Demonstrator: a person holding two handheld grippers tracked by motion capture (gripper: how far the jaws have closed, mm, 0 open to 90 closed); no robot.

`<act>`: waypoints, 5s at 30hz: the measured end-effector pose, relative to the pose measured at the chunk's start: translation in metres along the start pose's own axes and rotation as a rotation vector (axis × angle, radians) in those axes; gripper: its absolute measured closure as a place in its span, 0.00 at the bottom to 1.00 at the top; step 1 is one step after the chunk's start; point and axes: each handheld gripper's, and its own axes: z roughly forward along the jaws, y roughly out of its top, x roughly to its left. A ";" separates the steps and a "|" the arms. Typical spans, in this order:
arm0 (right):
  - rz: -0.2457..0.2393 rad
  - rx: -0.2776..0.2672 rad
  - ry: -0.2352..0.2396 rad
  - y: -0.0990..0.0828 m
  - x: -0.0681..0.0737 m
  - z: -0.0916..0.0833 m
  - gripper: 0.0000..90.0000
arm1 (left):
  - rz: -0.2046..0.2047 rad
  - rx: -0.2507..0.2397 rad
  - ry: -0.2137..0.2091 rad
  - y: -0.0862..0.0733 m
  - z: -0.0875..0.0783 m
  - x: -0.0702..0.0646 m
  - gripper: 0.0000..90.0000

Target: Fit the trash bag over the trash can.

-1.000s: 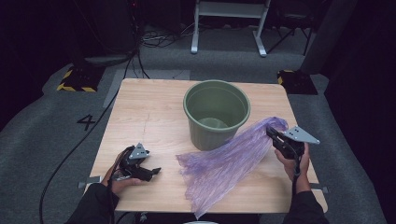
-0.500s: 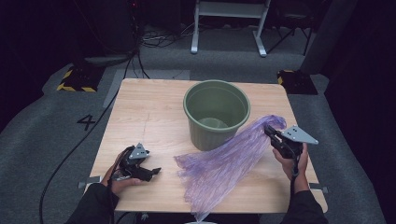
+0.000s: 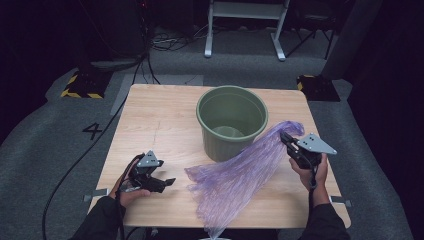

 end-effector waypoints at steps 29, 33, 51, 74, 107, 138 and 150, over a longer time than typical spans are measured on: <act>-0.222 -0.126 0.105 0.073 0.065 -0.019 0.98 | 0.212 0.000 -0.100 0.106 0.067 -0.116 0.20; -0.263 -0.164 0.159 0.089 0.082 -0.021 0.98 | 0.270 0.031 -0.088 0.105 0.078 -0.115 0.21; -0.293 -0.239 0.316 0.153 0.098 0.000 1.00 | 0.278 -0.074 -0.095 0.097 0.054 -0.090 0.69; -0.207 0.142 0.316 0.152 0.079 0.069 0.68 | 0.404 -0.218 -0.125 0.099 0.029 -0.094 0.98; -0.125 0.008 0.461 0.154 0.071 0.010 0.34 | 0.330 -0.290 -0.057 0.122 0.013 -0.082 0.99; -0.271 -0.016 0.531 0.146 0.095 -0.008 0.36 | 0.244 -0.303 -0.036 0.140 0.016 -0.063 0.99; -0.238 -0.035 0.486 0.132 0.092 0.010 0.91 | 0.261 -0.308 -0.031 0.155 0.013 -0.062 0.99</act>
